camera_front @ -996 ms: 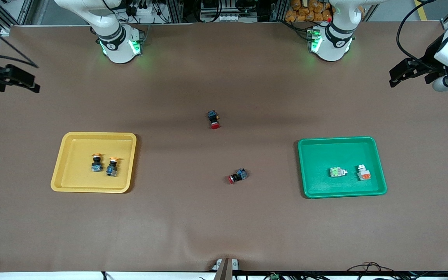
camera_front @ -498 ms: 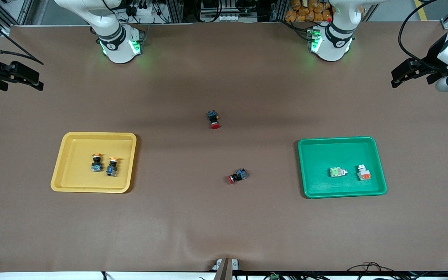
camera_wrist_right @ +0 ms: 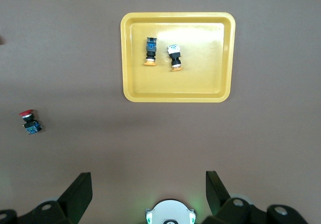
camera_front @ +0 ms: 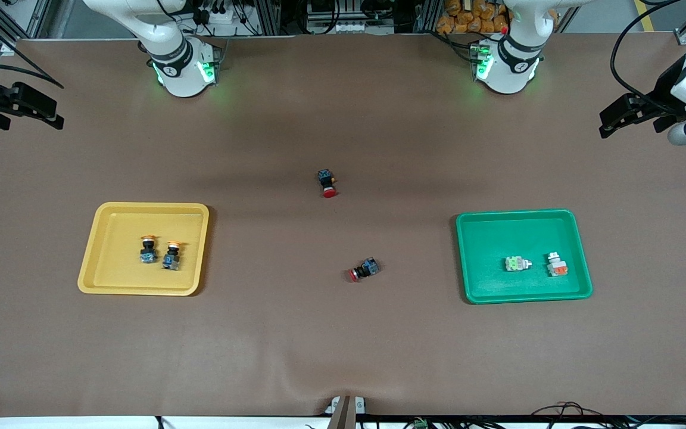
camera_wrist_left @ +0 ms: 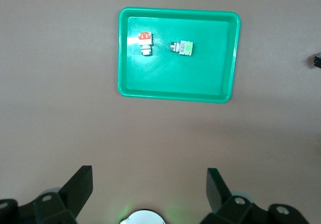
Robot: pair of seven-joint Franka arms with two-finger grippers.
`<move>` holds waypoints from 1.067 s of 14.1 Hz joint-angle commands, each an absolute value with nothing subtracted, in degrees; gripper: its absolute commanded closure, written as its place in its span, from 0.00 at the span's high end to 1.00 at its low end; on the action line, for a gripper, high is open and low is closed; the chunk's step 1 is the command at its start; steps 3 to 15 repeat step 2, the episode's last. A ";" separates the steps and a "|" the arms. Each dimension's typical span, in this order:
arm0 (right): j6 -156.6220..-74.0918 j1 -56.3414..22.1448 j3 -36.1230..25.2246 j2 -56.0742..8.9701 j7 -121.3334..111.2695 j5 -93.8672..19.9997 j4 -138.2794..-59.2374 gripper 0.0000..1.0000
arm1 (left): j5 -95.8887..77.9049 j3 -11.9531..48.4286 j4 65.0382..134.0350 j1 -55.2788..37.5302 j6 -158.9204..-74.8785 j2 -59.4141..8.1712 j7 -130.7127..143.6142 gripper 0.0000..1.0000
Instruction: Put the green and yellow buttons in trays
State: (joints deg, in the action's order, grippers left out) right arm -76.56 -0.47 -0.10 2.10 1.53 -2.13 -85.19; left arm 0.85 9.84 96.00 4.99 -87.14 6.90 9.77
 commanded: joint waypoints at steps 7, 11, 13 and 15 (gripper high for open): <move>-77.70 -0.26 0.35 4.04 -0.35 -2.46 -87.36 1.00 | -0.09 10.20 94.39 5.36 -86.22 6.24 11.07 1.00; -77.70 -0.26 0.35 4.04 -0.35 -2.46 -87.36 1.00 | -0.09 10.20 94.39 5.36 -86.22 6.24 11.07 1.00; -77.70 -0.26 0.35 4.04 -0.35 -2.46 -87.36 1.00 | -0.09 10.20 94.39 5.36 -86.22 6.24 11.07 1.00; -77.70 -0.26 0.35 4.04 -0.35 -2.46 -87.36 1.00 | -0.09 10.20 94.39 5.36 -86.22 6.24 11.07 1.00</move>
